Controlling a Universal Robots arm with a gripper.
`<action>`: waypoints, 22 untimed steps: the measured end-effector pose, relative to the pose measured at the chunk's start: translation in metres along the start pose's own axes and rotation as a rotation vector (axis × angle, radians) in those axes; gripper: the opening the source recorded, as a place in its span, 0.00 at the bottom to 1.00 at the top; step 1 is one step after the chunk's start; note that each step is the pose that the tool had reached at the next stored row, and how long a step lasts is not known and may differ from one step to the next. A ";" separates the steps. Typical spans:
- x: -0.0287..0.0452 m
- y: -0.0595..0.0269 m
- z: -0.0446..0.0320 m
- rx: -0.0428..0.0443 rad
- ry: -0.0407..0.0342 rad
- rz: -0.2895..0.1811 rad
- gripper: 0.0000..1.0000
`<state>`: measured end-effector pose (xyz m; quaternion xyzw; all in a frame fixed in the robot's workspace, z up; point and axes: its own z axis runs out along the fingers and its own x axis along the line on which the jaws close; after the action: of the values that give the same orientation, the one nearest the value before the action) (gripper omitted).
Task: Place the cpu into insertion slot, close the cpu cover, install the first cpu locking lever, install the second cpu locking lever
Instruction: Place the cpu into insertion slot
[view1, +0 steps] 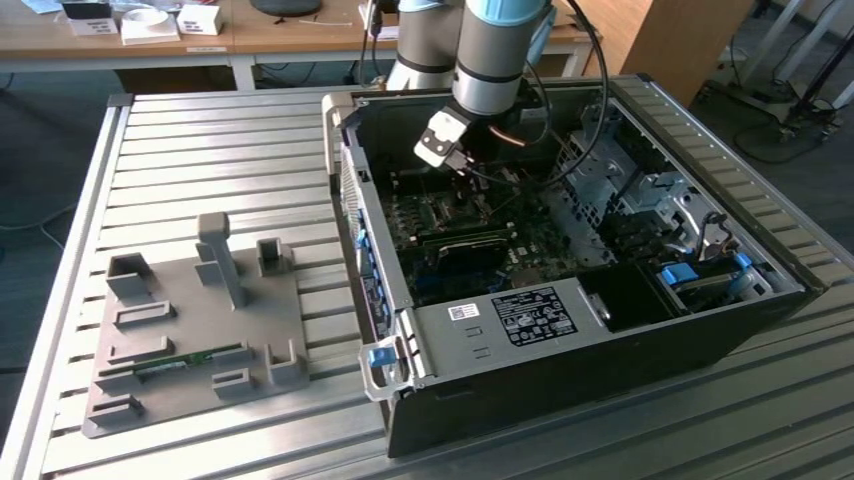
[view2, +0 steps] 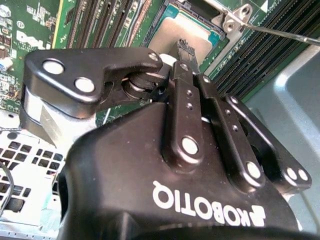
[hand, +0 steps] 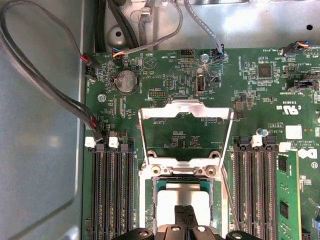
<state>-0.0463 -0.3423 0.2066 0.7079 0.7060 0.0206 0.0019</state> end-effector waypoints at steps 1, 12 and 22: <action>0.0000 0.0000 0.0002 -0.0002 0.0000 -0.003 0.11; -0.0001 -0.0003 0.0024 -0.0016 0.0005 -0.007 0.11; -0.0001 -0.0004 0.0050 -0.0016 0.0005 -0.007 0.11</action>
<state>-0.0465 -0.3423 0.2016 0.7054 0.7085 0.0213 0.0024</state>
